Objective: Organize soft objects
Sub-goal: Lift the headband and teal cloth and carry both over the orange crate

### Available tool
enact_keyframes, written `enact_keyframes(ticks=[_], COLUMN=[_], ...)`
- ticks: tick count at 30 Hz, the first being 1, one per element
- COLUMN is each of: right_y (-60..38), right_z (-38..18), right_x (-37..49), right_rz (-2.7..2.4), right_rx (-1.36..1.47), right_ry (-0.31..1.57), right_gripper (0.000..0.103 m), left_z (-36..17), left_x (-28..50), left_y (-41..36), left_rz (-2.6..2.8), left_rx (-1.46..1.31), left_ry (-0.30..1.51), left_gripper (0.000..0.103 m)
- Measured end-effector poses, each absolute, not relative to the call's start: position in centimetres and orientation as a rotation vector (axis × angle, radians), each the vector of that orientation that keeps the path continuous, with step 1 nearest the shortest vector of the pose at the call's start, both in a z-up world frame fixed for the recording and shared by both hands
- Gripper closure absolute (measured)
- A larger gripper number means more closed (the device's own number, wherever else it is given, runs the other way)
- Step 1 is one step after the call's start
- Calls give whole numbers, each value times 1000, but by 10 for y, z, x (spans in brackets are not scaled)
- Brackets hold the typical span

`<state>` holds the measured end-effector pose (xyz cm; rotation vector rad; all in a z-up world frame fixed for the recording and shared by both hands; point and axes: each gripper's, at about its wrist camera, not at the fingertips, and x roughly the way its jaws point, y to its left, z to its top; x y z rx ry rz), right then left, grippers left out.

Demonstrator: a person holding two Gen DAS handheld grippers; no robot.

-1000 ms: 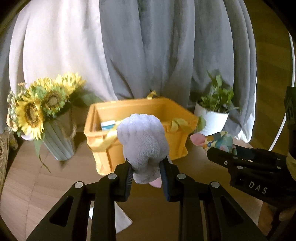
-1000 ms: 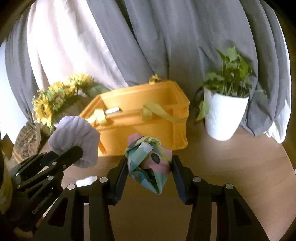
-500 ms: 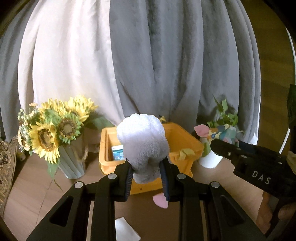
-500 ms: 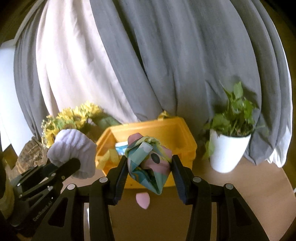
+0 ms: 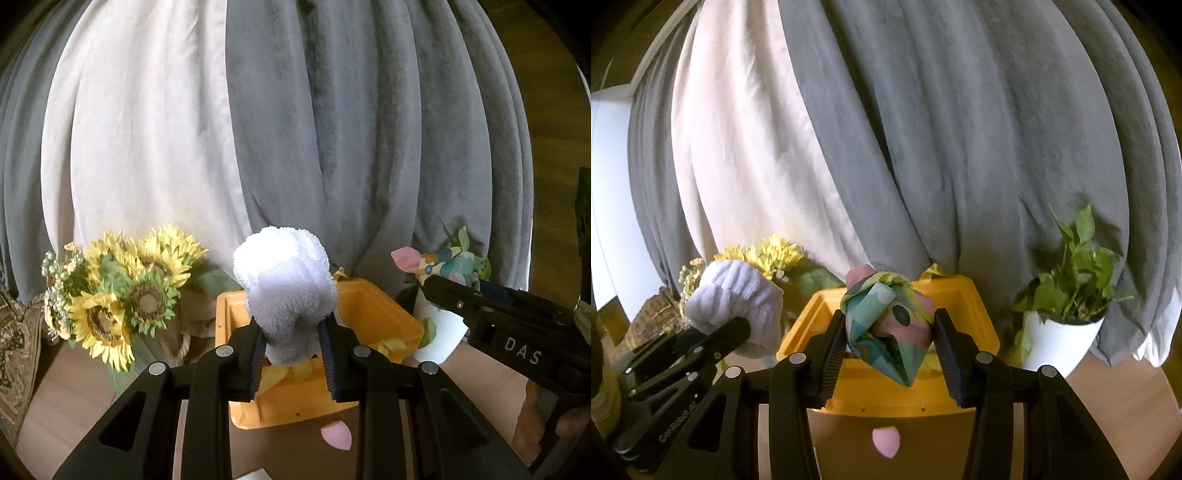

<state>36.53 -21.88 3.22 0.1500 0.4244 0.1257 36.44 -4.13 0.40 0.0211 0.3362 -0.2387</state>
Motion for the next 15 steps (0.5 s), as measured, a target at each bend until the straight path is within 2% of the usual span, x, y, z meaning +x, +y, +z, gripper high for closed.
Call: enact_keyframes(ticks=[15], right_y=[-217], right_z=[36], right_x=[410], right_rz=[126], right_rx=[144], right_ry=[405], right_gripper=[55], left_z=[5], left_x=[411], left_y=[-42], left_rz=[-218], left_rx=[44], left_ry=[315], left_gripper=[76])
